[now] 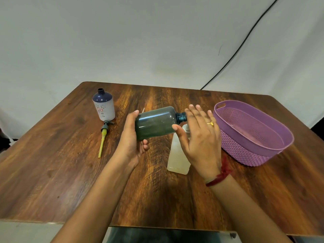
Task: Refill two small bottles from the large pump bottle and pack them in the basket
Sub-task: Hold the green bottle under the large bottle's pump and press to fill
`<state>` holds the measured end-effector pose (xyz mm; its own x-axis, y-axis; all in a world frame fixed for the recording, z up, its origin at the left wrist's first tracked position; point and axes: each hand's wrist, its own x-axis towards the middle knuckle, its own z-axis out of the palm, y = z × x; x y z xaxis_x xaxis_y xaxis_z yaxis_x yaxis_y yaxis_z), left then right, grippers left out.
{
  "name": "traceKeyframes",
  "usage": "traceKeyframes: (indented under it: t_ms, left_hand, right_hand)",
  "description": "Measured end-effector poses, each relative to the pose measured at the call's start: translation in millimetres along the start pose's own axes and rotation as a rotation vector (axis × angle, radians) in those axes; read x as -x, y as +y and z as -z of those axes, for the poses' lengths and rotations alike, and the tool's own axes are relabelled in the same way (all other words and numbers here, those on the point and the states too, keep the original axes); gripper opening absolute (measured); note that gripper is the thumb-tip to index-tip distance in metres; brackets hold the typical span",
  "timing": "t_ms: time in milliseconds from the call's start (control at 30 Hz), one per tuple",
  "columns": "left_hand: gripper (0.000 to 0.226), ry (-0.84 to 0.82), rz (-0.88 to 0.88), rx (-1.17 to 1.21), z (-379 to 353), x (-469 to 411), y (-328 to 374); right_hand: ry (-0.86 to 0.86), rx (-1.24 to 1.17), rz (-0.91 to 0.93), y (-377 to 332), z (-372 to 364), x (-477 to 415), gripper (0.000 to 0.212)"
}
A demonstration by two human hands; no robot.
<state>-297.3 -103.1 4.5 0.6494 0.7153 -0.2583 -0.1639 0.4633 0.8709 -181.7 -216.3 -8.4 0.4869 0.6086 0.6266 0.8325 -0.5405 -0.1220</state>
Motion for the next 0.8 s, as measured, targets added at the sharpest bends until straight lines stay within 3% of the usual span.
traceKeyframes:
  t_ms: [200,567,800]
  left_hand:
    - [0.037,0.012,0.021,-0.03,1.2,-1.7,-5.2]
    - [0.039,-0.129,0.106,0.017,9.0,-2.1,3.2]
    - [0.034,-0.196,0.093,0.082,9.2,-1.1,3.6]
  right_hand:
    - [-0.049,0.048,0.015,3.9,-1.2,7.7,0.078]
    - [-0.103,0.054,0.011,3.0,0.4,9.8,0.09]
    - [-0.05,0.064,-0.011,-4.6,8.8,1.2,0.088]
